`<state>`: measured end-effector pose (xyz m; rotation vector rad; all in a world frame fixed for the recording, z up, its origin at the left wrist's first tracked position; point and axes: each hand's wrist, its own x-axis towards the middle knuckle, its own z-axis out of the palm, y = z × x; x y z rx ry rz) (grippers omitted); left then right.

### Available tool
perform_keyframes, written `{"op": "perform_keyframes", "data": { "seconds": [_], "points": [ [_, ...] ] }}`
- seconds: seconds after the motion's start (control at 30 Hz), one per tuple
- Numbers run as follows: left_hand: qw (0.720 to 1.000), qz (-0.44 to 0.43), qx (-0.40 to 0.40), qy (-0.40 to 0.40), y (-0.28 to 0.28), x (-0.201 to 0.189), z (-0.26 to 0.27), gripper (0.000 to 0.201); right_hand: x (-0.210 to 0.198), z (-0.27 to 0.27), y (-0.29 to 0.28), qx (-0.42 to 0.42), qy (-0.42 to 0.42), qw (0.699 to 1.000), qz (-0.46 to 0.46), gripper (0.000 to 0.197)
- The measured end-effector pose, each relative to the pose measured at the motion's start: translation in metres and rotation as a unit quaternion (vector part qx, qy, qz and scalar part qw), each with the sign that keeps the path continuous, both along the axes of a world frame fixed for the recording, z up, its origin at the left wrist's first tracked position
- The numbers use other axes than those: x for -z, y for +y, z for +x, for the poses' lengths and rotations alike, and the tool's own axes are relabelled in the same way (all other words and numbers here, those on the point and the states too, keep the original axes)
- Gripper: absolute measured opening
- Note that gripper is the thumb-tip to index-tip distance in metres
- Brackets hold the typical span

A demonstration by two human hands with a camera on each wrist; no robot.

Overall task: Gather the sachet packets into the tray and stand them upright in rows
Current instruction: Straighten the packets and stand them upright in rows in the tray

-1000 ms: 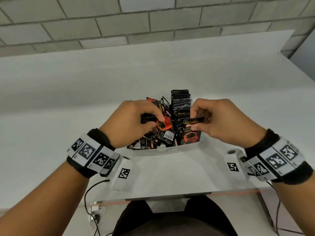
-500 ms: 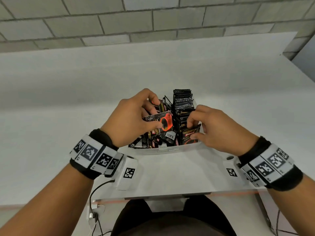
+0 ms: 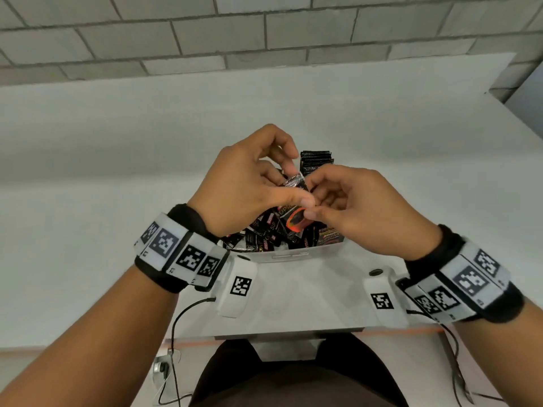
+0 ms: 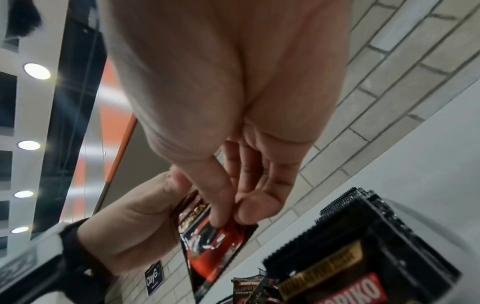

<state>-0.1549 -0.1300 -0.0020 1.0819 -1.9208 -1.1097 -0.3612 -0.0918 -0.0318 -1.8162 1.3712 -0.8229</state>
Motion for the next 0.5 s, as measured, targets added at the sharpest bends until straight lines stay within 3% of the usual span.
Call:
{"op": "perform_keyframes", "data": {
  "seconds": [0.07,0.17,0.33,0.5],
  "points": [
    [0.999,-0.005,-0.026,0.031,-0.001,0.004,0.002,0.059,0.003,-0.004,-0.003,0.033,-0.026,0.999,0.007,0.022],
    [0.999,0.022,-0.040,0.015,-0.002,0.013,0.007,0.054,0.000,-0.007,-0.004,0.052,-0.108,0.992,0.043,0.024],
    [0.999,0.050,0.002,-0.008,0.000,0.029,0.006,0.024,-0.001,0.000,0.001,0.043,-0.140,0.987,0.061,0.039],
    [0.998,0.028,0.021,-0.057,0.000,0.028,0.001,0.016,-0.012,-0.014,0.001,0.060,-0.116,0.991,-0.007,0.014]
  ]
}}
